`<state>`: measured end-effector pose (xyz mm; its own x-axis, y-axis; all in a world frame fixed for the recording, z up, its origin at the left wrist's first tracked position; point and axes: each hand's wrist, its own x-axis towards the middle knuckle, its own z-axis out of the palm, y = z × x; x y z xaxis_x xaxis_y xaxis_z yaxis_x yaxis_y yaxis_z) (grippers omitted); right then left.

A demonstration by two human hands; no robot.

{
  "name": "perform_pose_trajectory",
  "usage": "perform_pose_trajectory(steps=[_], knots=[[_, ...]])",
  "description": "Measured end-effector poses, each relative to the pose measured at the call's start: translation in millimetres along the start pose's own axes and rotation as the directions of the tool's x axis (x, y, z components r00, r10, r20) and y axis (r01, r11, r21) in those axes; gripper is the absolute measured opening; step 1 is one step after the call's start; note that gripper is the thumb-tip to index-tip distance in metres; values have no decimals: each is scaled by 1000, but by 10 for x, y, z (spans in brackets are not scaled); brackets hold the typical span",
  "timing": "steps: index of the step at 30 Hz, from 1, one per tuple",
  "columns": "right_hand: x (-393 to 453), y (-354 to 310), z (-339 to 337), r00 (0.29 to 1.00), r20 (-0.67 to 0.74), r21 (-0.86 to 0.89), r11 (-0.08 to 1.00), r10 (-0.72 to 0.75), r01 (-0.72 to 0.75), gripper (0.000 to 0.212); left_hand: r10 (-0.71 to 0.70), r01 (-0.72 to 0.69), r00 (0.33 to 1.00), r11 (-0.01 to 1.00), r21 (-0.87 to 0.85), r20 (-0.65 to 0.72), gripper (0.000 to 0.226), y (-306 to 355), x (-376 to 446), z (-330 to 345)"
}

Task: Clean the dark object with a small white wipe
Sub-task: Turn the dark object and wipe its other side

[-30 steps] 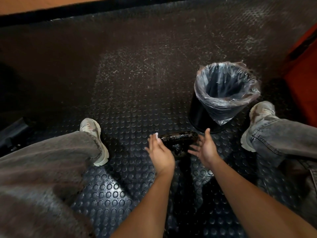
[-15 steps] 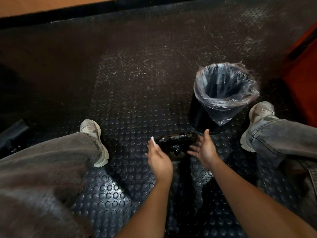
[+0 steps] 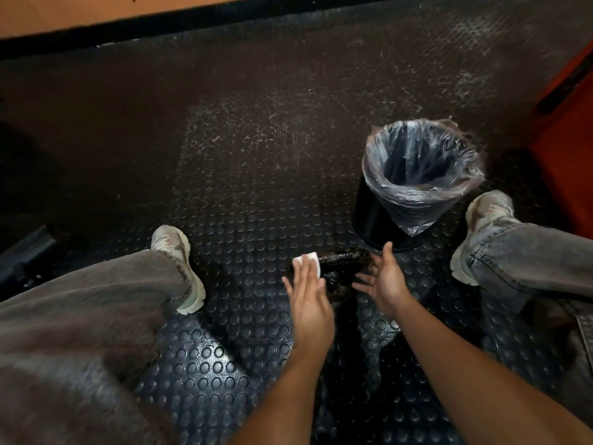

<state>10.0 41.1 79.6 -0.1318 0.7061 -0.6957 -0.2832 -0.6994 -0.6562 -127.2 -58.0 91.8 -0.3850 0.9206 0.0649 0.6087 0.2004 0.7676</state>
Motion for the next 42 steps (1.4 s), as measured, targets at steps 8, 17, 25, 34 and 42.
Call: perform_pose_trajectory(steps=[8,17,25,34,42], knots=[[7,-3,-15,1000,7,-4,1000,7,-7,86,-313,303,945,947,-112,-96,47,96,314,-30],[-5,-12,7,1000,7,-8,1000,-6,6,73,101,-104,993,993,54,60,49,44,28,50],[-9,-10,-4,1000,14,-25,1000,1,0,68,-398,358,907,901,-243,-140,48,69,160,-15],[3,-18,-15,1000,3,-56,998,3,-3,70,104,-113,991,988,101,86,55,129,145,30],[11,-23,-39,1000,1,-54,999,2,-2,85,-310,289,945,940,-184,-102,48,27,144,-32]])
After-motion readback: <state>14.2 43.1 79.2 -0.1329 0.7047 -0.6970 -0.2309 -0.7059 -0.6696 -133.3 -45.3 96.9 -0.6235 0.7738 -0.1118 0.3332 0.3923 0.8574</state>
